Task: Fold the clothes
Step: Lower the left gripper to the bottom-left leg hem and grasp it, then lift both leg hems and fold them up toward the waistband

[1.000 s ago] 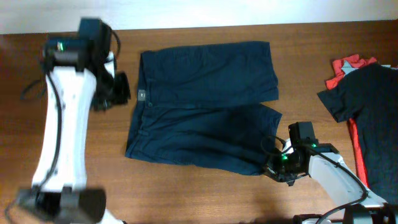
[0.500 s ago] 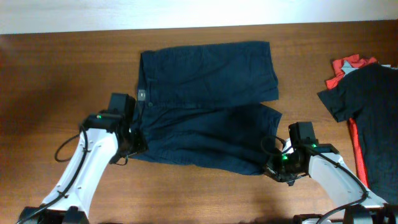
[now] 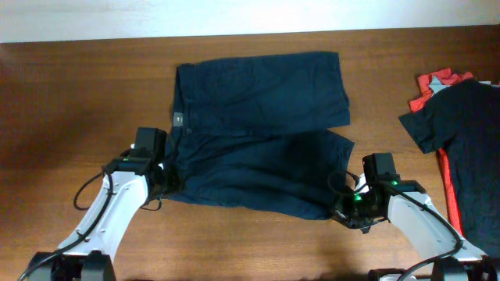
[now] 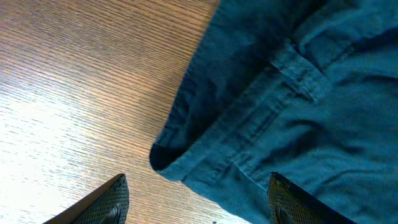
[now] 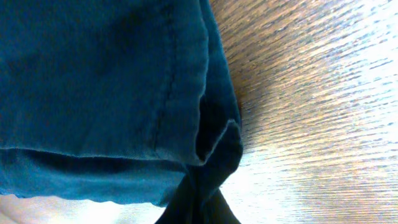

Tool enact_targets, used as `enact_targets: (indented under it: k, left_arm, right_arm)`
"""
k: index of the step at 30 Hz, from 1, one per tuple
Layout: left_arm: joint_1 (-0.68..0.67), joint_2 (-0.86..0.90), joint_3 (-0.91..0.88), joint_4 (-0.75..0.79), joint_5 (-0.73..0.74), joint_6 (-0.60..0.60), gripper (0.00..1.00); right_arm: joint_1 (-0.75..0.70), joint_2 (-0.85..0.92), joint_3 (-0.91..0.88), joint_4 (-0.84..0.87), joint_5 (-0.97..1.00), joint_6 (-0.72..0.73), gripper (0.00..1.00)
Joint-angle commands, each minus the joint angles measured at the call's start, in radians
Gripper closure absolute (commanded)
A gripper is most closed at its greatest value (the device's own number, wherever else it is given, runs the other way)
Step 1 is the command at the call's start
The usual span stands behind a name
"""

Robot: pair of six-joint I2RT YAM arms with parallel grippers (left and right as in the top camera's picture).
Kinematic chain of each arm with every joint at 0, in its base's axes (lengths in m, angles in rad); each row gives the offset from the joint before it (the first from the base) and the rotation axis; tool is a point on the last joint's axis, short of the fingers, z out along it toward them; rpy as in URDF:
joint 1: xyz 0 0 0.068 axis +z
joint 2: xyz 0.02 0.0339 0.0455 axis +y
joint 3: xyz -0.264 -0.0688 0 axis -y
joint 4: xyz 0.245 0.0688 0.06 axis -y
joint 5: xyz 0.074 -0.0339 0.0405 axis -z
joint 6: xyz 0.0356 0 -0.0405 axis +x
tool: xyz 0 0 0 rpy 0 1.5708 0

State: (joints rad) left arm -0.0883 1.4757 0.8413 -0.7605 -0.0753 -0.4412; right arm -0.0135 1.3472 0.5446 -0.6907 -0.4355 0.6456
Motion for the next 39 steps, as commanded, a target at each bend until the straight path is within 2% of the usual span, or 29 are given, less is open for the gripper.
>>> enact_targets:
  k: [1,15,21,25,29,32,39]
  left_arm:
    - [0.031,0.05,-0.01,0.014,0.008,0.015,0.29]
    - [0.032,0.202,-0.01,0.095,0.031,0.011,0.3]
    - [0.032,0.211,-0.01,0.094,0.038,0.008,0.47]
    - [0.032,0.211,-0.01,0.092,0.037,0.008,0.68]
    - [0.032,0.211,-0.01,0.082,0.034,0.008,0.96]
    - [0.032,0.211,-0.01,0.047,0.035,0.008,0.99]
    - [0.032,0.208,0.037,-0.129,0.045,0.008,0.99]
  right_arm:
    - [-0.006,-0.004,-0.003,0.0,0.013,-0.01,0.96]
    - [-0.006,-0.004,-0.003,0.0,0.013,-0.01,0.96]
    - [-0.006,-0.004,-0.003,0.0,0.012,-0.01,0.95]
    - [-0.006,-0.004,-0.003,0.0,0.013,-0.01,0.96]
    - [-0.006,-0.004,-0.003,0.0,0.011,-0.01,0.96]
    - [-0.006,-0.004,0.021,-0.013,-0.018,-0.075,0.96]
    - [-0.006,-0.004,0.269,-0.313,0.151,-0.179,0.96]
